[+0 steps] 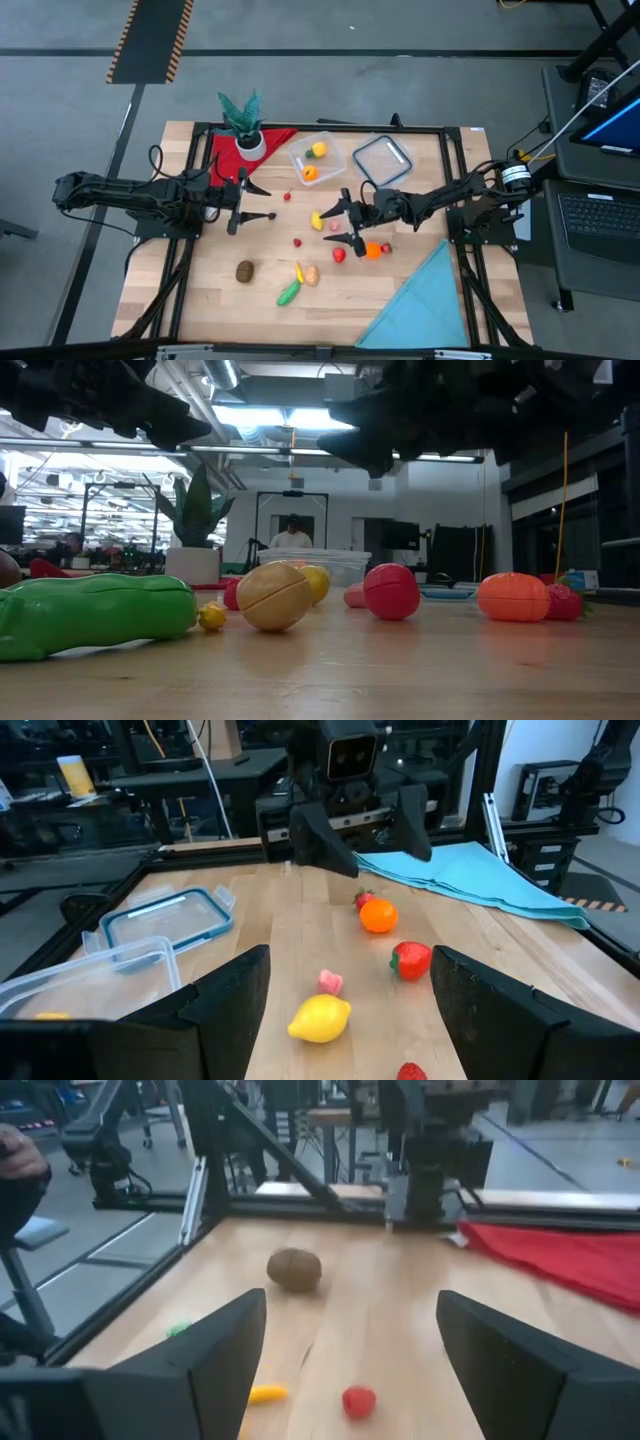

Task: Pick and placing Produce into tupperware
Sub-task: Put the blackberry into the transparent container

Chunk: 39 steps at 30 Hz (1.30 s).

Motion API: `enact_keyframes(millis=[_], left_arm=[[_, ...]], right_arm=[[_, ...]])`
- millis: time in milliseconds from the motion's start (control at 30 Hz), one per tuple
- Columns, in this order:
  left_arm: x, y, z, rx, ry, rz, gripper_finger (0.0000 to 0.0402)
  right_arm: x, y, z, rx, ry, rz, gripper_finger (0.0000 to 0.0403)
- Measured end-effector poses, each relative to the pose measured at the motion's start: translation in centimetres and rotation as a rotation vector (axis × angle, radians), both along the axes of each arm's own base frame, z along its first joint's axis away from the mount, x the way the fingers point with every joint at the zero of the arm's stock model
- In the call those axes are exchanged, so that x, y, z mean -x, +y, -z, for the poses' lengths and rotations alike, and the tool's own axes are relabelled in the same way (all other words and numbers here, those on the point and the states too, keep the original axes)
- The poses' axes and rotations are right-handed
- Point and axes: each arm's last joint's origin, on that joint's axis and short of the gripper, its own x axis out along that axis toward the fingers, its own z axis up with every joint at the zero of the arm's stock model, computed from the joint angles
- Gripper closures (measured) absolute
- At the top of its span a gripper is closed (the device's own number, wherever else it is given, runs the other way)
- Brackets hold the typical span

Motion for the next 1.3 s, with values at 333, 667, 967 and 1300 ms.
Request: enact_keyframes(millis=[333, 667, 967, 1300], left_arm=[[0.0, 0.0, 0.0, 0.073, 0.005, -0.011, 0.0133], [0.0, 0.0, 0.0, 0.042, 0.004, -0.016, 0.0133], [-1.1, 0.7, 1.8, 0.062, 0.140, -0.246, 0.0133], [-1.9, 0.8, 2.1, 0.150, 0.341, -0.272, 0.0133]], right_arm=[[0.6, -0.1, 0.9, -0.002, 0.037, 0.001, 0.0108], [0.6, -0.1, 0.9, -0.049, 0.050, 0.009, 0.0108], [0.5, -0.6, 1.0, -0.017, 0.046, 0.194, 0.0108], [0.5, -0.6, 1.0, -0.046, 0.059, 0.212, 0.0108]])
